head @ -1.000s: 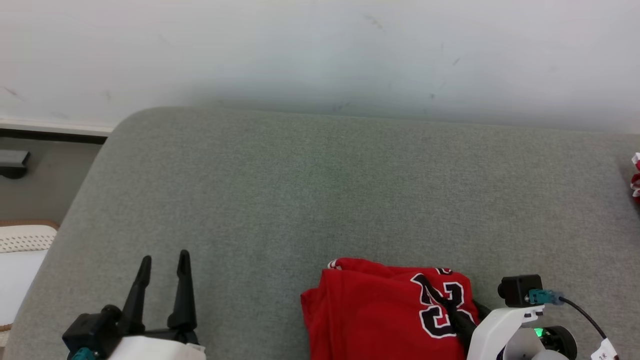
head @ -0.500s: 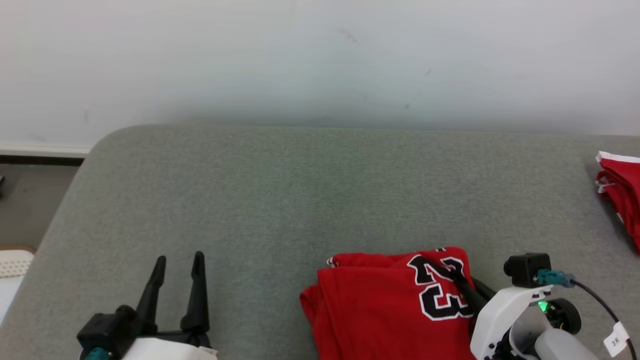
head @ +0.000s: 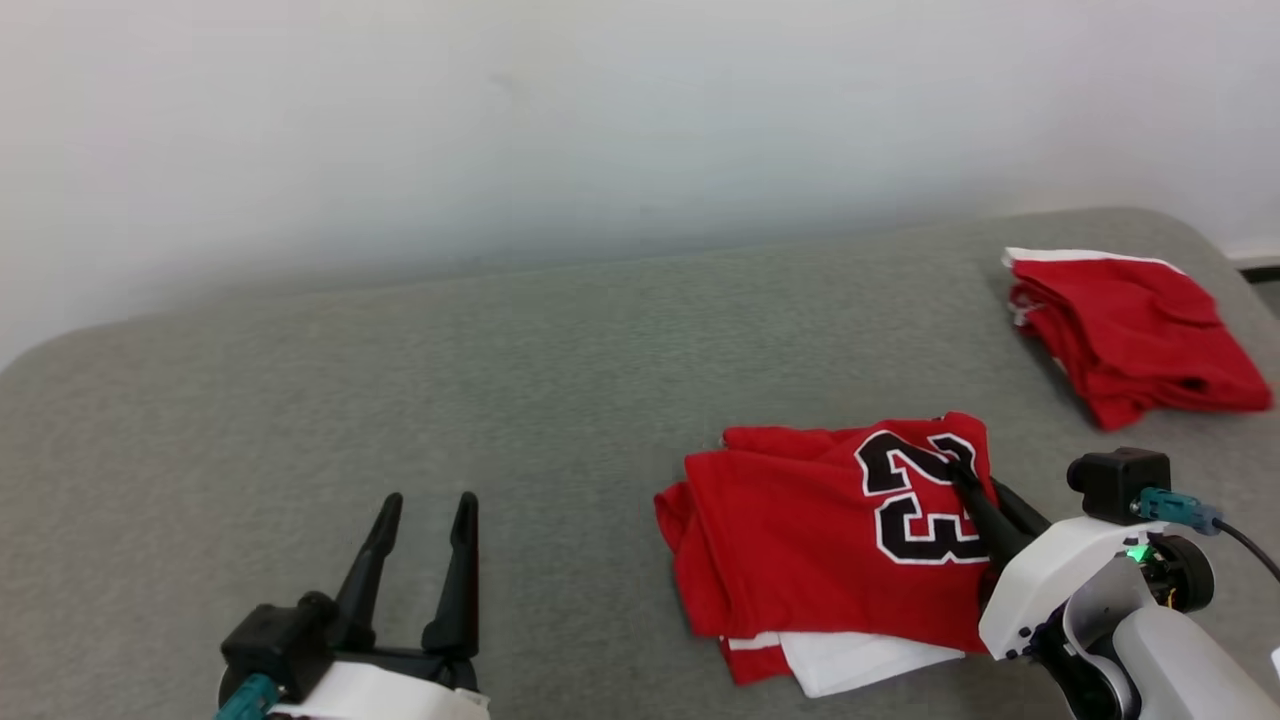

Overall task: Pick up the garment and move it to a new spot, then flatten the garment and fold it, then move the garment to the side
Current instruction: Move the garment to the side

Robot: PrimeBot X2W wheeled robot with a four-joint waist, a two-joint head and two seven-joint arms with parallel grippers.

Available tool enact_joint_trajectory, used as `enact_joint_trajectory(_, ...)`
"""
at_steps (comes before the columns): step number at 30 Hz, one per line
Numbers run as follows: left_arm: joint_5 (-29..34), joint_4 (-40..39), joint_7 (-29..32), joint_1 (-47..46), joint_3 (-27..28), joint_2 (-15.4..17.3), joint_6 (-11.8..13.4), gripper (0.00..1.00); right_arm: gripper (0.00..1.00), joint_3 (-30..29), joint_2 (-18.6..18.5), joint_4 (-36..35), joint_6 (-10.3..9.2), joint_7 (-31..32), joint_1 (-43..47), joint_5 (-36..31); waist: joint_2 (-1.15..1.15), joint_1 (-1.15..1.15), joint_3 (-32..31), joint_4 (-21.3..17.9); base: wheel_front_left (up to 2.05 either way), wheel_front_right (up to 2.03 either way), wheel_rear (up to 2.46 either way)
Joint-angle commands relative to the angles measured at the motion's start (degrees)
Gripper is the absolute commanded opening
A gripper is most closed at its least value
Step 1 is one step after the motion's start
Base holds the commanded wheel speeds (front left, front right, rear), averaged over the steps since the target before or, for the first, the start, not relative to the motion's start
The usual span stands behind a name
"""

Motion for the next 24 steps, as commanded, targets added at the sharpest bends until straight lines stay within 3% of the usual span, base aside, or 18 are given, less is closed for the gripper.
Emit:
enact_joint_trajectory(1, 0.59, -0.10, -0.09, -0.69, -0.38, 0.19, -0.06, 1.00, 0.00, -0.48, -0.27, -0.51, -0.01, -0.44, -0.54, -0.45, 0.00, 0.00, 0.22, -4.31, 0.00, 0.00, 0.00)
enact_joint_trajectory(14, 4.97, 1.58, -0.09, -2.26, -3.02, 0.39, -0.82, 1.00, 0.00, -2.35, 0.25, -1.82, -0.01, -1.44, 1.30, -1.17, 0.00, 0.00, 1.16, -15.42, 0.00, 0.00, 0.00)
enact_joint_trajectory(24, 5.67, 2.13, -0.09, -3.32, -3.74, 0.32, -1.25, 1.00, 0.00, -2.79, 0.17, -3.06, -0.01, -1.10, 0.11, -1.82, 0.00, 0.00, 2.39, -15.78, 0.00, 0.00, 0.00)
